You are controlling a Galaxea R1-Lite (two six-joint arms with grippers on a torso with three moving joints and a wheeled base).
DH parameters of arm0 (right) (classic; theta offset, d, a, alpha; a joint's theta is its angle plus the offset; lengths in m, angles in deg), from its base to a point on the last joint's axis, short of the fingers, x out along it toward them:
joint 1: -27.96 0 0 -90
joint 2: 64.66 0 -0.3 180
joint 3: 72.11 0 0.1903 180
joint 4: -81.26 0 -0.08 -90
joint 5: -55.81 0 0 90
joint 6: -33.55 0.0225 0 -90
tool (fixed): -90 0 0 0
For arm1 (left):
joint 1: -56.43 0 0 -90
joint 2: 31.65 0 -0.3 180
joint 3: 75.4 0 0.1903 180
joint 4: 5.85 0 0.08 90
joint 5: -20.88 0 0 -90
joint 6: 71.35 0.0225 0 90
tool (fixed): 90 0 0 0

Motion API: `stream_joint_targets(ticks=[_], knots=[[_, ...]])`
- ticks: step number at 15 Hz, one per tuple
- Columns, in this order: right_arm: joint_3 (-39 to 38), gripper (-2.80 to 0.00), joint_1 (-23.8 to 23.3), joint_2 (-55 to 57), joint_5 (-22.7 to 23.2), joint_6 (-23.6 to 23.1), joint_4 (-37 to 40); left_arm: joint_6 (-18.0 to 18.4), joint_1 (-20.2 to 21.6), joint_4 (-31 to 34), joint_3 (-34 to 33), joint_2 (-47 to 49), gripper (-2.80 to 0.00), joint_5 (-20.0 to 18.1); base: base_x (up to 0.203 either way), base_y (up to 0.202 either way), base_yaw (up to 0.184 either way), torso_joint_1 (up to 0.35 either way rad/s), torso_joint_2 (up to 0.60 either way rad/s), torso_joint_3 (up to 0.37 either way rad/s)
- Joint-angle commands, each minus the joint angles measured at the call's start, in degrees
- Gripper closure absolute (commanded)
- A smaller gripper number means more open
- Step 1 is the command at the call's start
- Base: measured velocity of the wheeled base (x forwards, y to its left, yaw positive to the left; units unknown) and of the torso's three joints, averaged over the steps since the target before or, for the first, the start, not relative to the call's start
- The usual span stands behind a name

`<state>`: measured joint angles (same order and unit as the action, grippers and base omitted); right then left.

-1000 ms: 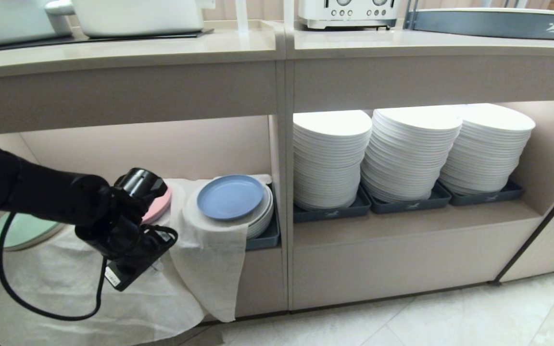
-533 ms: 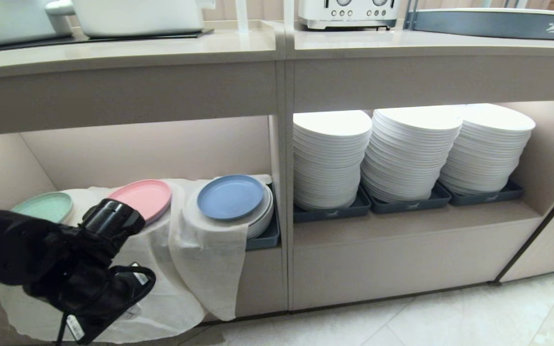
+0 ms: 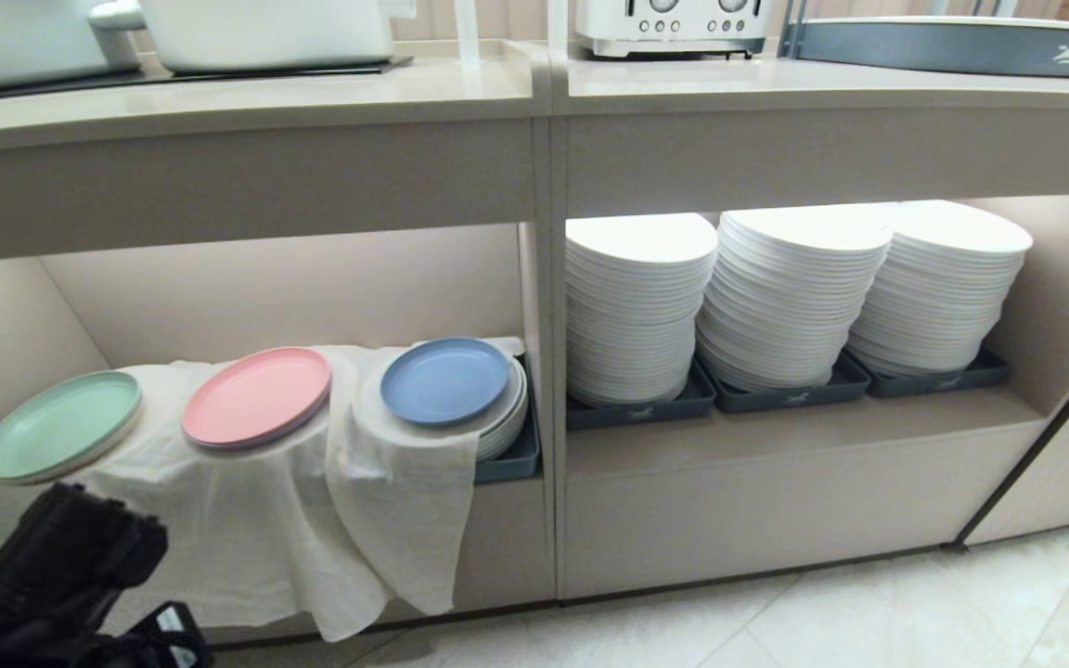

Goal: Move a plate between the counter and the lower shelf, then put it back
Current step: Pick up the plate in the cupboard

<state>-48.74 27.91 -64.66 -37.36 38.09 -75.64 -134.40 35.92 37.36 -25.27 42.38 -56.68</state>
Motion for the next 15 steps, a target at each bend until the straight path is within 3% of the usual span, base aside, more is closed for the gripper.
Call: stream_joint_targets(ticks=[1, 5, 8, 12, 15], knots=[[0.0, 0.0, 0.0, 0.0, -0.1, 0.0, 0.0, 0.8, -1.5, 0.2, -3.3, -7.6, 0.0, 3.0, 0.0, 0.0, 0.0, 0.0, 0.0, 0.0], [0.0, 0.0, 0.0, 0.0, 0.0, 0.0, 0.0, 6.6, -1.1, 0.1, -8.8, -14.7, 0.0, 12.1, 0.0, 0.0, 0.0, 0.0, 0.0, 0.0], [0.0, 0.0, 0.0, 0.0, 0.0, 0.0, 0.0, 9.7, 3.9, 0.0, -9.7, -16.0, 0.0, 17.5, 0.0, 0.0, 0.0, 0.0, 0.0, 0.0], [0.0, 0.0, 0.0, 0.0, 0.0, 0.0, 0.0, 13.5, 10.7, -0.1, -9.8, -19.5, 0.0, 22.5, 0.0, 0.0, 0.0, 0.0, 0.0, 0.0], [0.0, 0.0, 0.0, 0.0, 0.0, 0.0, 0.0, 16.5, 12.7, -1.8, -10.8, -23.0, 0.0, 24.9, 0.0, 0.0, 0.0, 0.0, 0.0, 0.0]])
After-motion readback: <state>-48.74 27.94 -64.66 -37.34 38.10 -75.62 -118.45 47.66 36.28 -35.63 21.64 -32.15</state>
